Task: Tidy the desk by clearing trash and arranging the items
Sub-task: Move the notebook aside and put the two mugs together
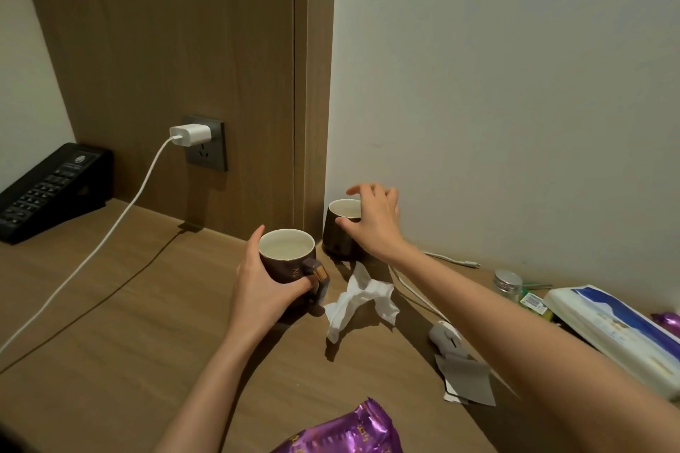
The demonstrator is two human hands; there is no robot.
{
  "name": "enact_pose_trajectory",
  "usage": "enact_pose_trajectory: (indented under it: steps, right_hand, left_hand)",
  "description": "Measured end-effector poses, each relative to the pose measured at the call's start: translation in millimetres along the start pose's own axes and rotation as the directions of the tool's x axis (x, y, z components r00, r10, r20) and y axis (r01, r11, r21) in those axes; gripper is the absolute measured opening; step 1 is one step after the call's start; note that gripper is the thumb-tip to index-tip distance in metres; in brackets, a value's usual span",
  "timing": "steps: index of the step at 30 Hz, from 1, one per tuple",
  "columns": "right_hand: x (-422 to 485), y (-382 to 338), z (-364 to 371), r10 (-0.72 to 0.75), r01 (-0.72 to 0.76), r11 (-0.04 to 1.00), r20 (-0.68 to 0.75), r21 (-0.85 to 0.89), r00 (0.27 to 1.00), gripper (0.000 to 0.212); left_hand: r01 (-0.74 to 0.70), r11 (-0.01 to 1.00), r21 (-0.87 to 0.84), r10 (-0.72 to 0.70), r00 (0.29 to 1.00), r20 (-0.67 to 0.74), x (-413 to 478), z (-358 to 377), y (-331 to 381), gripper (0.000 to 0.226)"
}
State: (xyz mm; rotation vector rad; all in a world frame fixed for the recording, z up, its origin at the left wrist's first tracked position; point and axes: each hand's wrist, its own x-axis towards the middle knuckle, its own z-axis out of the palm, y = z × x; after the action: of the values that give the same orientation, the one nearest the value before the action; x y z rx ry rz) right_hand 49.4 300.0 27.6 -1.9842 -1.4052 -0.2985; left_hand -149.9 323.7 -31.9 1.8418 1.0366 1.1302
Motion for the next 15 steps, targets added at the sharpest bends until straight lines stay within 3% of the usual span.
enact_pose_trajectory:
  steps: [3, 6, 15]
  right_hand:
    - [-32.4, -9.3, -23.9, -0.067, 0.027, 0.986, 0.243, 0.164, 0.968, 0.021]
    - [-68.2, -10.0, -34.0, -0.104, 0.054, 0.991, 0.470, 0.119, 0.876, 0.018]
    - [-114.0, 6.0, -71.3, -0.047, 0.151, 0.982, 0.631, -0.112, 0.774, 0.018]
  left_hand:
    - [0.007, 1.000, 0.015, -0.007, 1.000, 0.006, -1.0, -0.7, -0.1, 0.109]
    - [0.012, 0.999, 0.034, -0.012, 1.000, -0.003, -2.9, -1.4, 1.4, 0.108]
    - [0.041, 0.989, 0.143, -0.036, 0.999, -0.036, -14.3, -6.2, 9.3, 0.104]
